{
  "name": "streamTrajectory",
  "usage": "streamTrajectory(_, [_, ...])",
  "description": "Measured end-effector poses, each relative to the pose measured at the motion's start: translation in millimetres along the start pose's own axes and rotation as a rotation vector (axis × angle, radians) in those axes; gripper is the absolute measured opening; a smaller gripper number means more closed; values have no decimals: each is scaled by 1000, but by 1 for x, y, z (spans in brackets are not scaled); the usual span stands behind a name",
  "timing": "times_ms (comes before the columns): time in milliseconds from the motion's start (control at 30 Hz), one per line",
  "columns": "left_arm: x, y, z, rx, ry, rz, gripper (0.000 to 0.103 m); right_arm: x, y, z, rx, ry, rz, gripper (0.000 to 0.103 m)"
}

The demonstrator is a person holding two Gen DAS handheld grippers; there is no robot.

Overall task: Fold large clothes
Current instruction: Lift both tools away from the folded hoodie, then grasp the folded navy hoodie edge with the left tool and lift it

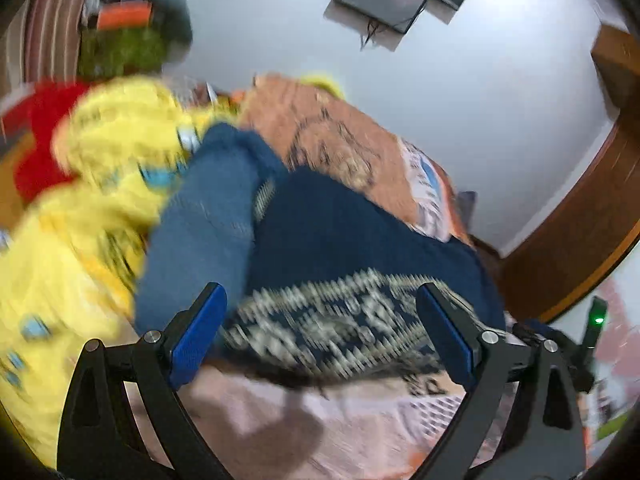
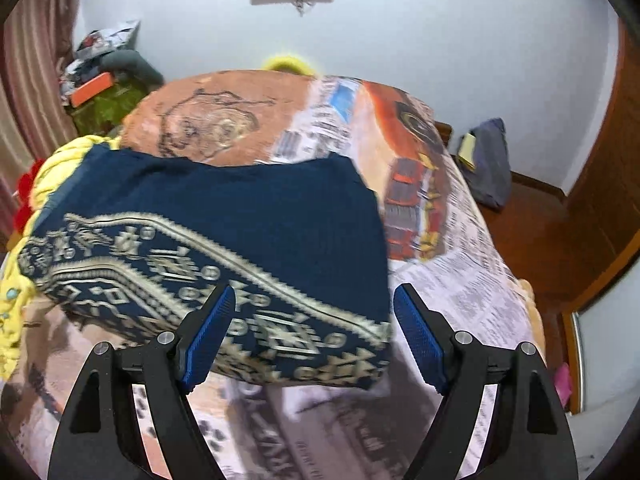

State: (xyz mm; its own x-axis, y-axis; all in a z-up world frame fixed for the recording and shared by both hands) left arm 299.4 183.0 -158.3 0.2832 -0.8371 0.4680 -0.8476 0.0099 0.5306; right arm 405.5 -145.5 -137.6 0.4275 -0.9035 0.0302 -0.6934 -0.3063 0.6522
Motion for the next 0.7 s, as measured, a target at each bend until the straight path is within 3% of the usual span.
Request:
streamTrajectory(233, [-16, -28, 47, -132, 142, 78, 93, -24, -18, 6, -15, 24, -59, 79])
streamTrajectory(367, [-26, -47, 58, -179, 247, 152, 70, -29, -27, 13, -38, 8, -78, 79])
streamTrajectory(467, [-27, -56, 56, -164, 284, 205, 67, -28, -30, 16, -51, -1, -78, 79])
streamTrajectory(700, [-32, -70, 42, -107, 320, 216, 67, -16, -34, 20, -73, -73, -97, 79])
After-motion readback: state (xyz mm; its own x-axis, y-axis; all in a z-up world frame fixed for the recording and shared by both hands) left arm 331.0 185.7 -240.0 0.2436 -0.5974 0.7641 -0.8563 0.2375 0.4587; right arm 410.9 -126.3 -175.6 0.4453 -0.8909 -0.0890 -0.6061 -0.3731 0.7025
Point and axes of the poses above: each gripper's, at about its wrist camera, not at the fingertips, and y roughly against the way its jaws point, x to its right, z to its underside, the point moved 1 cm from there along -y, roughly the way its jaws point, and after that the axes turned 10 degrees about x, right-handed, at the moved point
